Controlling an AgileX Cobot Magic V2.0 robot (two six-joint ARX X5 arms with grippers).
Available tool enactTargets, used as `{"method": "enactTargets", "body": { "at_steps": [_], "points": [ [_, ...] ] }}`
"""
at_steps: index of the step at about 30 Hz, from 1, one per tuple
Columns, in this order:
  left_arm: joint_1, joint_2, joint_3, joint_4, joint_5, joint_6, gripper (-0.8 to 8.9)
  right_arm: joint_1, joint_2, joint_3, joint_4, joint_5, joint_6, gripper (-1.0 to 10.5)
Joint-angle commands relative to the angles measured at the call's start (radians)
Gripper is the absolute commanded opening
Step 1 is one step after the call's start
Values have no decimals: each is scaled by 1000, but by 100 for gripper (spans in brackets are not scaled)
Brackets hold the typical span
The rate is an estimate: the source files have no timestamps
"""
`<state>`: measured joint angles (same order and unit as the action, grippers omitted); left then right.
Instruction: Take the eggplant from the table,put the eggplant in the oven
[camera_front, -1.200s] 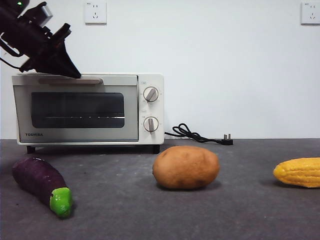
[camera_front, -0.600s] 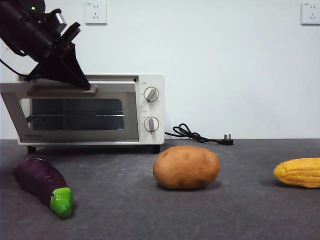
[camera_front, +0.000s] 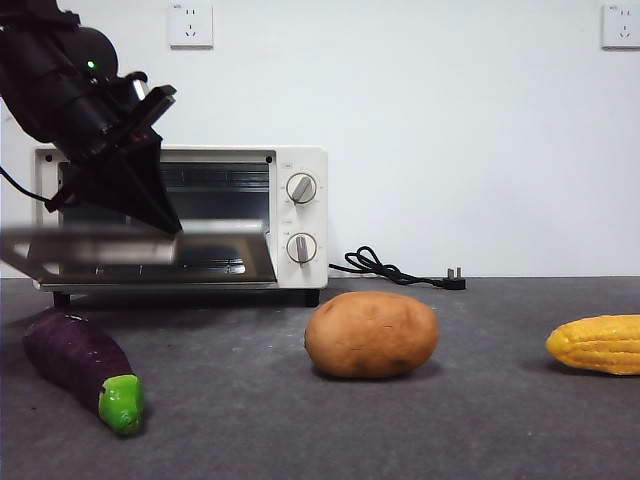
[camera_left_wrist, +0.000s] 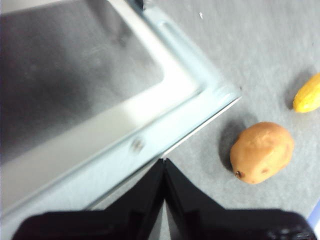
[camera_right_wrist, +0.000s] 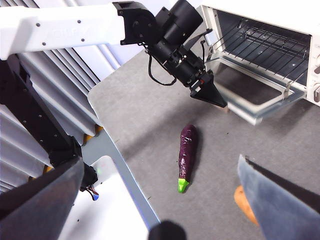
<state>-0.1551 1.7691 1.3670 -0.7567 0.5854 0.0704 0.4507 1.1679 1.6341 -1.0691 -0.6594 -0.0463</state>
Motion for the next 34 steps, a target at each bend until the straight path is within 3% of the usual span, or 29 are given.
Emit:
{"method": "enactTargets", "body": {
  "at_steps": [1, 14, 22, 34],
  "points": [
    [-3, 0, -2, 12, -2, 11, -6, 2, 2, 4, 6, -2, -10, 662],
    [-3, -30, -2, 13, 31, 12, -6, 2, 2, 4, 6, -2, -10, 662],
    [-3, -225, -2, 27, 52, 10, -6, 2, 2, 4, 6, -2, -10, 662],
    [-3, -705, -2, 12, -227, -20, -6, 2, 2, 4, 6, -2, -11, 661]
  ]
}}
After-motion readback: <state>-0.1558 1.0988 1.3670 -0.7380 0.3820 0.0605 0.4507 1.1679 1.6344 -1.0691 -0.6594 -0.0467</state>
